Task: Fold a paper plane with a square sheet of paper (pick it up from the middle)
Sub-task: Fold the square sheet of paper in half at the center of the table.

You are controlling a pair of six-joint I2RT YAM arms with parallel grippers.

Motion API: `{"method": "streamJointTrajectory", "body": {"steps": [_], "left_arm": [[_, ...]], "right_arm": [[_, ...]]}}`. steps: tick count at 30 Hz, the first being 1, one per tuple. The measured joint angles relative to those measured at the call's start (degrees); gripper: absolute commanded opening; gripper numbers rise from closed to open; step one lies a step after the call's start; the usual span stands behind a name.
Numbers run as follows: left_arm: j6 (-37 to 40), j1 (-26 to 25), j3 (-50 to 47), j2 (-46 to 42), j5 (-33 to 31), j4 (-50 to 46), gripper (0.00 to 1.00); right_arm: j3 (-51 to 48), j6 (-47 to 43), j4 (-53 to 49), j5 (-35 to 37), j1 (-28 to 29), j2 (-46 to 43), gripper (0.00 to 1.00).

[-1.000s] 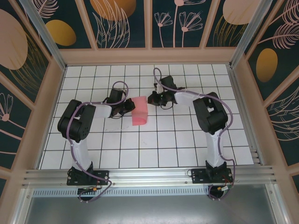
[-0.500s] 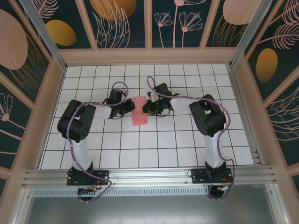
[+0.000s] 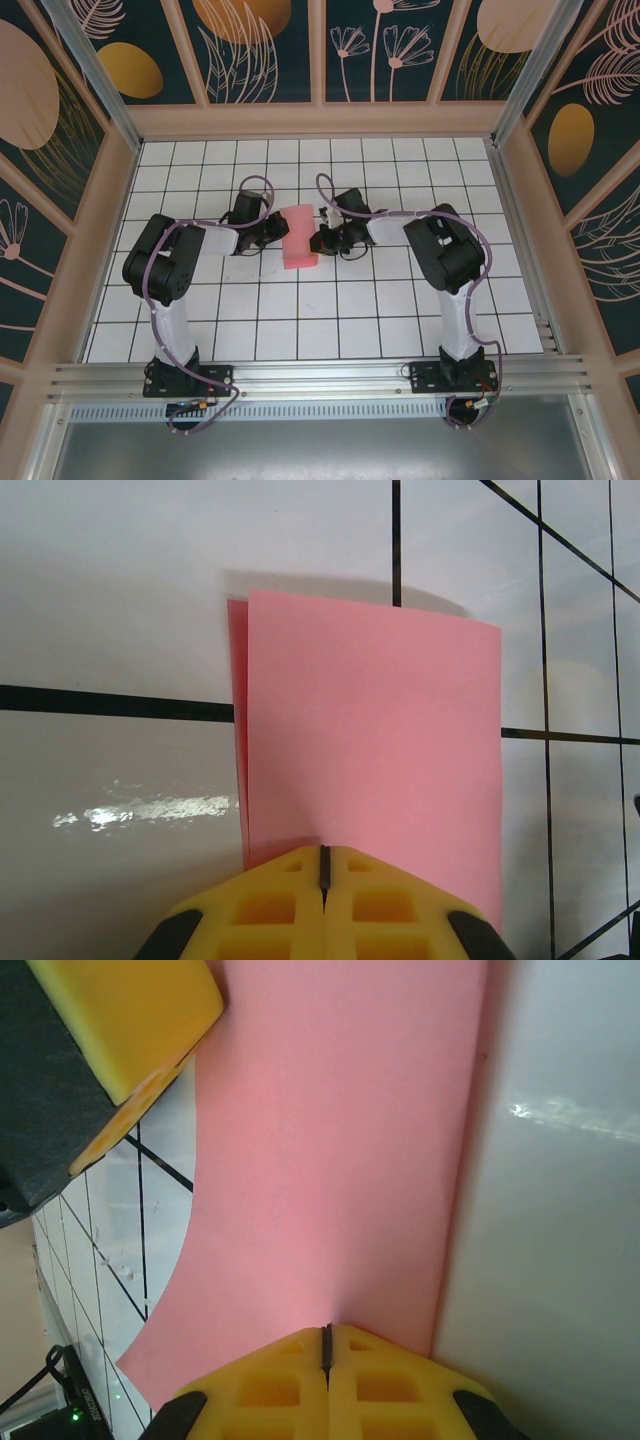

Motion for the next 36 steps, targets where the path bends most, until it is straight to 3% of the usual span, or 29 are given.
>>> {"method": "streamJointTrajectory", "body": {"steps": [9, 18, 25, 36], "left_arm": [[-0.02, -0.17, -0.37, -0.02, -0.46, 0.72, 0.02], [-0.28, -0.17, -0.61, -0.13, -0.46, 1.22, 0.02], [-0.46, -0.17, -0.63, -0.11, -0.46, 1.29, 0.02], [-0.94, -0.17, -0.76, -0.11, -0.48, 1.53, 0.01]], "right_arm": [[-5.99, -4.98, -1.18, -0.44, 0.00, -4.70, 0.00], [1.55, -5.70, -3.82, -0.39, 0.13, -4.50, 0.01], [7.54, -4.66, -3.37, 0.22, 0.59, 1.95, 0.00], [1.97, -10.86, -4.33, -0.46, 1.77, 0.42, 0.01]]}}
